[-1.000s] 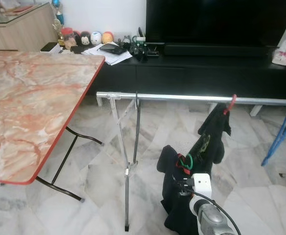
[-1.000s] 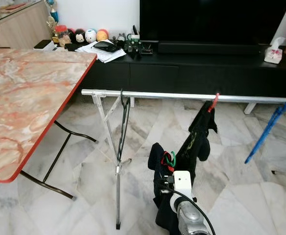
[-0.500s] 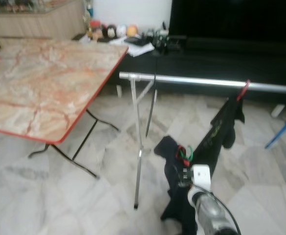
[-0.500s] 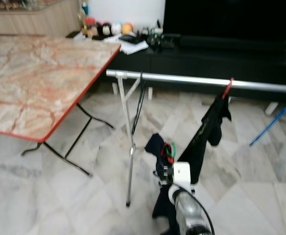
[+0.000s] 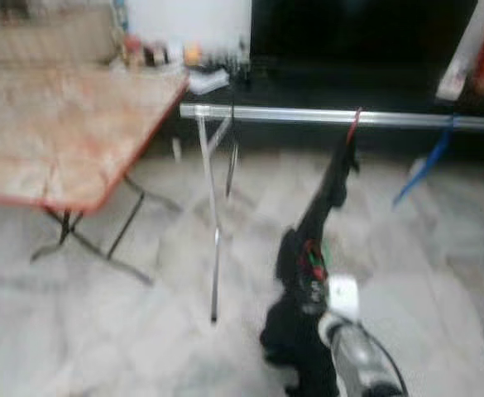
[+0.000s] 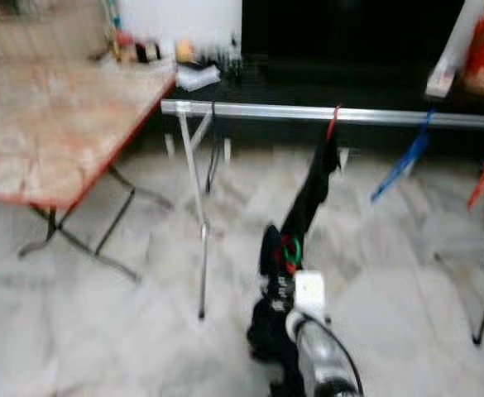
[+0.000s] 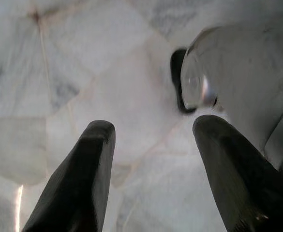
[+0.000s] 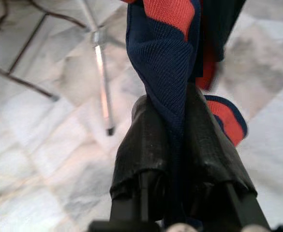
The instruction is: Hang hanger
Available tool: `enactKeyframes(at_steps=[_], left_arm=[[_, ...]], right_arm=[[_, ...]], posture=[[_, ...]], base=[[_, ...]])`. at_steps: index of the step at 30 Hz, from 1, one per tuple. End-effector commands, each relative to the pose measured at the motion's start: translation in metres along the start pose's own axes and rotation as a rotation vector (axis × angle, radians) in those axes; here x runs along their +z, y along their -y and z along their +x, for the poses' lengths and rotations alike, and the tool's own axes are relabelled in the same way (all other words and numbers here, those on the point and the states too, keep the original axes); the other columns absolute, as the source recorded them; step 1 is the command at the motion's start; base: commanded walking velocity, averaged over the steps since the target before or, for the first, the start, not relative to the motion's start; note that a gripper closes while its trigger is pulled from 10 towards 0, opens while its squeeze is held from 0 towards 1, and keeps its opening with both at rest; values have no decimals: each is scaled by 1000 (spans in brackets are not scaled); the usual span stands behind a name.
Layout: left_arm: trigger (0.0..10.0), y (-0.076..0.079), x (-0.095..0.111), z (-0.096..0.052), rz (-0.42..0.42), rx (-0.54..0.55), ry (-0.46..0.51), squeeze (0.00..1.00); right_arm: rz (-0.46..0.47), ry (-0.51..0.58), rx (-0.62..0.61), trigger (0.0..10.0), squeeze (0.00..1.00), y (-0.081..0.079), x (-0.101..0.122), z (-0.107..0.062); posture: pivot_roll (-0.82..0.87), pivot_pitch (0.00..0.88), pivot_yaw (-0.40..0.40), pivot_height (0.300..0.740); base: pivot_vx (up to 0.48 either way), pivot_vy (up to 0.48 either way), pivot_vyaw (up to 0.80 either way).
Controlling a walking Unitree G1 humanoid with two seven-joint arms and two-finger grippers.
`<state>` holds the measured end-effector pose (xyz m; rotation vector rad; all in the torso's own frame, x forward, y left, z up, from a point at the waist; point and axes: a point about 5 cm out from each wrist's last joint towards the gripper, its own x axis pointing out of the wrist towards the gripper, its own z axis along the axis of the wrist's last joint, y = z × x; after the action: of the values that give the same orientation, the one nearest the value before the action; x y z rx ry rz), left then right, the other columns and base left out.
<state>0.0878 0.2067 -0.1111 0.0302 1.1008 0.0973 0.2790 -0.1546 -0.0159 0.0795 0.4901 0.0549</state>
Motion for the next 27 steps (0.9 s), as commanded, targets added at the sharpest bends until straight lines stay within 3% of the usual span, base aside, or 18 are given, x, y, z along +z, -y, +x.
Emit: enactKeyframes(at_steps=[1,8,21,27], left_arm=[[10000,-3,-8,-2,-6,12,-28,0],[10000,-15,-14,-5,-11,23,-39,0],[10000,-20,-18,-7,-12,22,-51,0],[10000,-20,-19,-7,-14,27,-52,0]], right_arm=[[-1,16,-10,10000,0,4,2,0],[-2,12,-13,10000,0,5,2,0],[2,10,-9,10000,0,3,2,0],[5,11,-8,10000,0,3,2,0]], posture=[[-3,7,21,740],[-4,17,18,740],[0,21,18,740],[3,25,19,740]], base=[[-352,0,0],[-355,0,0],[-366,0,0],[0,0,0]])
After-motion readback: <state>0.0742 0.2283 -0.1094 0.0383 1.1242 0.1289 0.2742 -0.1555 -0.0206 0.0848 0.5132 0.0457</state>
